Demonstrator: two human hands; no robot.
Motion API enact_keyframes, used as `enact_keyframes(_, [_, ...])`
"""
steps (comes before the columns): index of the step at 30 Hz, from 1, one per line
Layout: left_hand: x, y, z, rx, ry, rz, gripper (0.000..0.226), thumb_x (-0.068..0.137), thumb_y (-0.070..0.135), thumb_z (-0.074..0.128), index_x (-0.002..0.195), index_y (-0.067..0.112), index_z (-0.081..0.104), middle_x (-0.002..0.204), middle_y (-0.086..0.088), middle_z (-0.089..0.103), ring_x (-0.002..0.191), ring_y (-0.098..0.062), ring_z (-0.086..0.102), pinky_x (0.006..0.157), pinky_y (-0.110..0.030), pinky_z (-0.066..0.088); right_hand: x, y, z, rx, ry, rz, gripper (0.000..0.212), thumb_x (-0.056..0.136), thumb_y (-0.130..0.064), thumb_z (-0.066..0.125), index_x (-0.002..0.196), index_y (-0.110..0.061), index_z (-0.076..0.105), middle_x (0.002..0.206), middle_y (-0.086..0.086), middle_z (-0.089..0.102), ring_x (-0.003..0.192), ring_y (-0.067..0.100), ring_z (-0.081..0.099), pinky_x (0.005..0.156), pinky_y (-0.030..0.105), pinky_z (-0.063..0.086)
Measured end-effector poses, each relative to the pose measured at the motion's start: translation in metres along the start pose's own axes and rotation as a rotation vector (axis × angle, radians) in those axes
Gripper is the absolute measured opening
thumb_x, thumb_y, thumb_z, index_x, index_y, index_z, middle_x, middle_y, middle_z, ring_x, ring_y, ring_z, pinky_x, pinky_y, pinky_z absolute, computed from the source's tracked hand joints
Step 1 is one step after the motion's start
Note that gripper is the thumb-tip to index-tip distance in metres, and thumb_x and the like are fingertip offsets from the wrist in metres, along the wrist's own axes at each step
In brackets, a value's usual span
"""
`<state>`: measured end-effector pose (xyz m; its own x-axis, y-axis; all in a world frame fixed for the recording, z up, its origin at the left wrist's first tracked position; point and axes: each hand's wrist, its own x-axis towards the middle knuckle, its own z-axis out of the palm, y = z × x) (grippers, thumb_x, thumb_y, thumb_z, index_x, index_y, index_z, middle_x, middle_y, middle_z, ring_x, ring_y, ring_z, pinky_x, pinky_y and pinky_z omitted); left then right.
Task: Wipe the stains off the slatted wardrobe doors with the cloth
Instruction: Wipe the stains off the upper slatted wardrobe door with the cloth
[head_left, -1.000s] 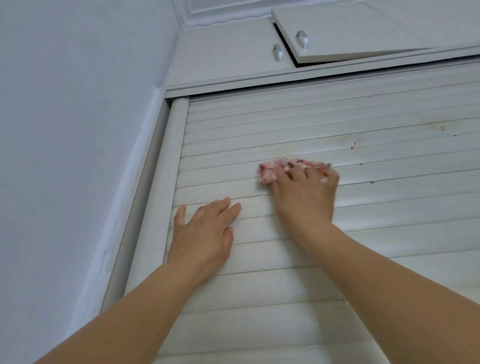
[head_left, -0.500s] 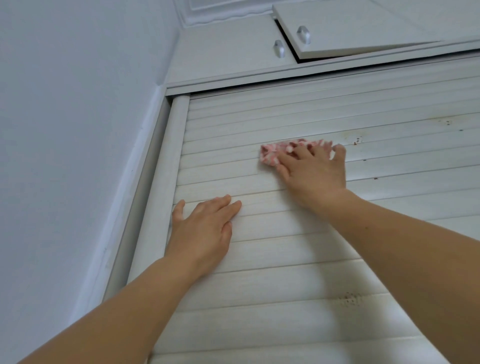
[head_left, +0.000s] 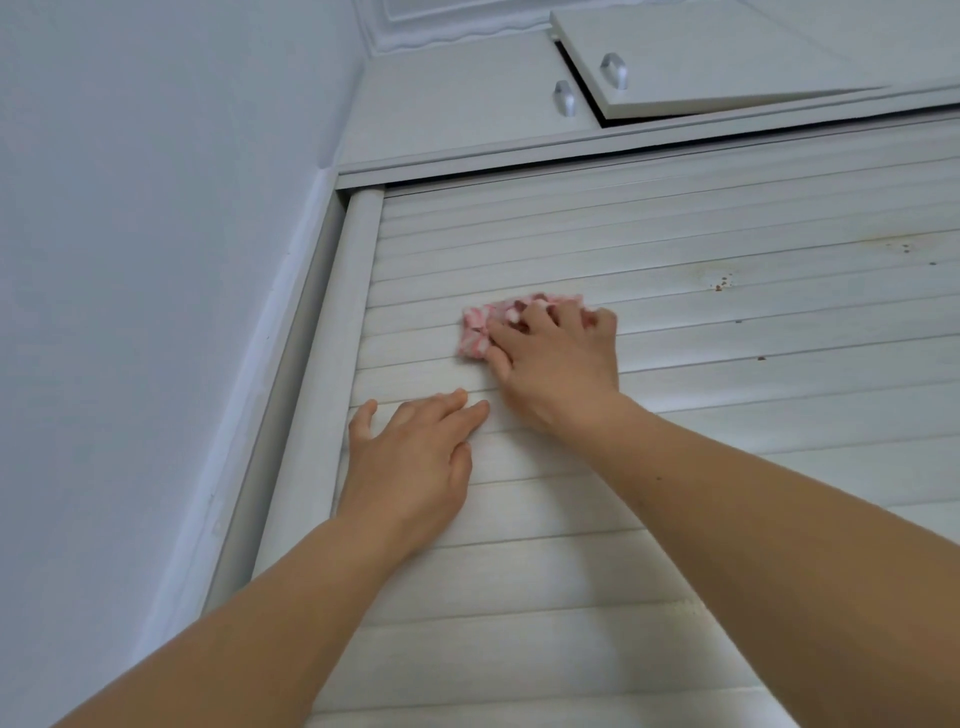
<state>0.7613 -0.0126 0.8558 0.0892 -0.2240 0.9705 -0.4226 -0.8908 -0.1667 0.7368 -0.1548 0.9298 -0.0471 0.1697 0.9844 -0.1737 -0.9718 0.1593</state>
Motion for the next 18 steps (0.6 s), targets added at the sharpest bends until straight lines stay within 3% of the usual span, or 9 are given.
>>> enact_keyframes(4, [0.0,-0.001,-0.003,0.009,-0.018,0.01,0.046,0.099,0.029,0.029,0.142,0.047,0.025,0.151,0.024,0.018,0.137,0.003,0.016,0.115,-0.044,-0.001,0.01,0.021,-0.002,-0.07,-0.018,-0.034,0.04,0.098,-0.047,0.022,0.134,-0.041,0.04,0.142,-0.003,0.04,0.129,0.027,0.03,0.103,0.05,0.016])
enact_keyframes(8, [0.0,-0.001,-0.002,0.006,-0.022,0.011,0.046,0.1,0.029,0.028,0.142,0.046,0.024,0.152,0.024,0.017,0.138,0.003,0.014,0.116,-0.044,-0.003,0.012,0.063,-0.008,-0.169,0.003,0.103,0.04,0.098,-0.045,0.02,0.128,-0.037,0.046,0.132,0.0,0.048,0.123,0.029,0.036,0.101,0.049,0.02])
enact_keyframes(14, [0.0,0.0,-0.001,-0.008,-0.026,0.007,0.046,0.1,0.032,0.028,0.143,0.046,0.023,0.152,0.024,0.016,0.138,0.003,0.013,0.116,-0.042,-0.004,0.013,0.077,-0.01,-0.24,0.013,0.305,0.035,0.095,-0.018,0.03,0.124,-0.026,0.049,0.125,0.003,0.049,0.12,0.033,0.036,0.102,0.049,0.022])
enact_keyframes(18, [-0.001,-0.001,-0.002,-0.003,-0.023,0.011,0.046,0.099,0.033,0.029,0.143,0.046,0.024,0.152,0.024,0.016,0.138,0.003,0.014,0.115,-0.042,-0.004,0.021,0.04,-0.005,-0.139,0.034,0.175,0.035,0.095,-0.019,0.032,0.124,-0.03,0.05,0.125,0.0,0.048,0.121,0.031,0.036,0.101,0.048,0.022])
